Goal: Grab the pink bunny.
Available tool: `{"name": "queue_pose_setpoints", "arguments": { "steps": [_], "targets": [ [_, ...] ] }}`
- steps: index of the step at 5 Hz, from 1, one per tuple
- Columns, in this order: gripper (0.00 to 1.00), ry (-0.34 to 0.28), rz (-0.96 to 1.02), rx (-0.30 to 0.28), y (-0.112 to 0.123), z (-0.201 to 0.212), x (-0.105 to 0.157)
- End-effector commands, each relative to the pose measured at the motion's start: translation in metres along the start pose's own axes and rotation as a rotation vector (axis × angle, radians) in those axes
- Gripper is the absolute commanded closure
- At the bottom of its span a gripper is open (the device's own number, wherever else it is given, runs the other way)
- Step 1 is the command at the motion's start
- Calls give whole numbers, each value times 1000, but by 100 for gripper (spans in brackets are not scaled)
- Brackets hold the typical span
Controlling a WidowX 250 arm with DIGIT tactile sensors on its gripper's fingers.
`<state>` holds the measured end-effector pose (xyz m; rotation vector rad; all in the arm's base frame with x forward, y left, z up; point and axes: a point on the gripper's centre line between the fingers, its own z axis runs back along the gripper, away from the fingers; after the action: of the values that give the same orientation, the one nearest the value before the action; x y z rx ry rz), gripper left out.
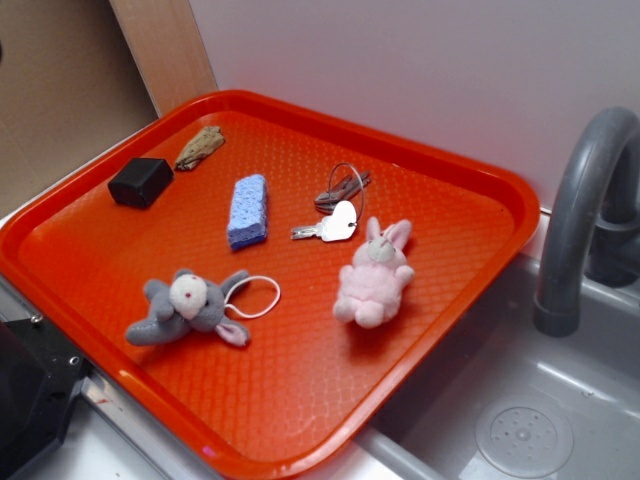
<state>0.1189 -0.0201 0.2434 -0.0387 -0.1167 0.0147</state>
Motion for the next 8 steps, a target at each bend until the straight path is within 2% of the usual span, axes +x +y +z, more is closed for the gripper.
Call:
{"name": "queue_pose_setpoints", "arguments": {
  "steps": [1,2,3,5,6,8],
  "targets": [
    [0,0,0,0,0,0,0],
    [0,-27,27,-44,-22,-5,14],
    [0,-78,84,-64,-46,-11,30],
    [0,-188,257,-79,-87,-45,70],
    [0,-249,314,-48,-111,-83,97],
    [0,-243,363,-25,-113,-152,133]
  ]
}}
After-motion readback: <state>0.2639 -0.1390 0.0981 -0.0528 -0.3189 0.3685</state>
